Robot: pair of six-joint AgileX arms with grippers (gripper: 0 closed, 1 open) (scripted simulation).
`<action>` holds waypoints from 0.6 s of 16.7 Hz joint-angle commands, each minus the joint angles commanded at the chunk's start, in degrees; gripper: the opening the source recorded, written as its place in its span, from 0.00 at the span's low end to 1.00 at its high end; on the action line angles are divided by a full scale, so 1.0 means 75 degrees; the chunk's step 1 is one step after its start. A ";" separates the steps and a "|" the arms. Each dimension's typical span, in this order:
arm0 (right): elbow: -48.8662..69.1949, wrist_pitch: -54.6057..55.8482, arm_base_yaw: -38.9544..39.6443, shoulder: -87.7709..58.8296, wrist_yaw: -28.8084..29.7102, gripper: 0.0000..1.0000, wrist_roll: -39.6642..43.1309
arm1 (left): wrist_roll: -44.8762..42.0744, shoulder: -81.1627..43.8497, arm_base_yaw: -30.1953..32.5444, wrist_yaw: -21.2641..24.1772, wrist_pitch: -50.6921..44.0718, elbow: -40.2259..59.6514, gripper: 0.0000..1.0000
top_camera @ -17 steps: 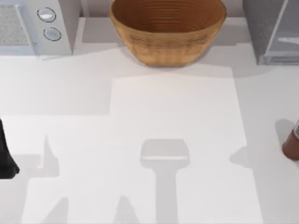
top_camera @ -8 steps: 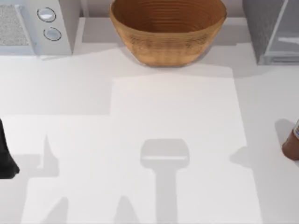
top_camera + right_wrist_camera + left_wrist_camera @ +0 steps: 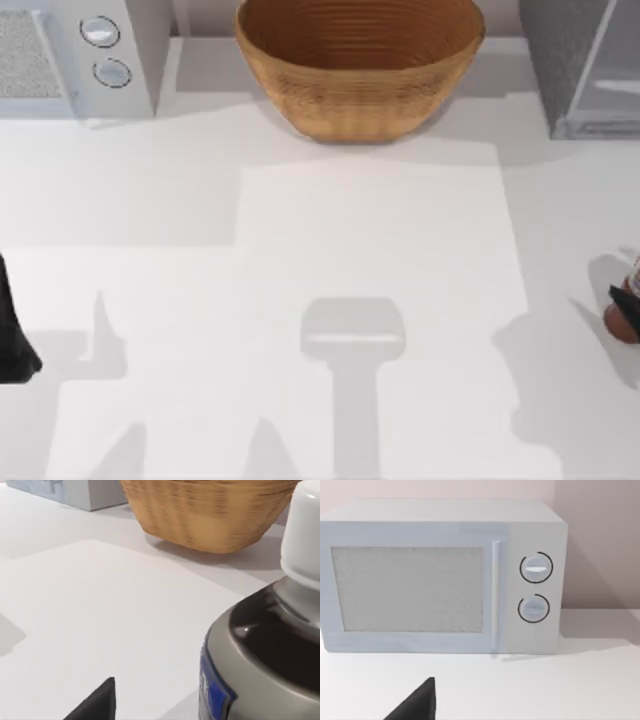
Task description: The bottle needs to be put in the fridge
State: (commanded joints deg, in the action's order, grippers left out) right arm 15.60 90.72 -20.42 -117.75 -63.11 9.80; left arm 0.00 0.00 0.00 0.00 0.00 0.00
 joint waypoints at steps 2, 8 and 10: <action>0.0001 0.0011 0.0014 -0.0006 0.0014 1.00 -0.0007 | 0.0000 0.0000 0.0000 0.0000 0.0000 0.0000 1.00; 0.0001 0.0011 0.0014 -0.0006 0.0014 0.70 -0.0007 | 0.0000 0.0000 0.0000 0.0000 0.0000 0.0000 1.00; 0.0001 0.0011 0.0014 -0.0006 0.0014 0.55 -0.0007 | 0.0000 0.0000 0.0000 0.0000 0.0000 0.0000 1.00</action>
State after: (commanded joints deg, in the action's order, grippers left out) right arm 15.60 90.80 -20.32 -117.80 -63.00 9.75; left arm 0.00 0.00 0.00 0.00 0.00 0.00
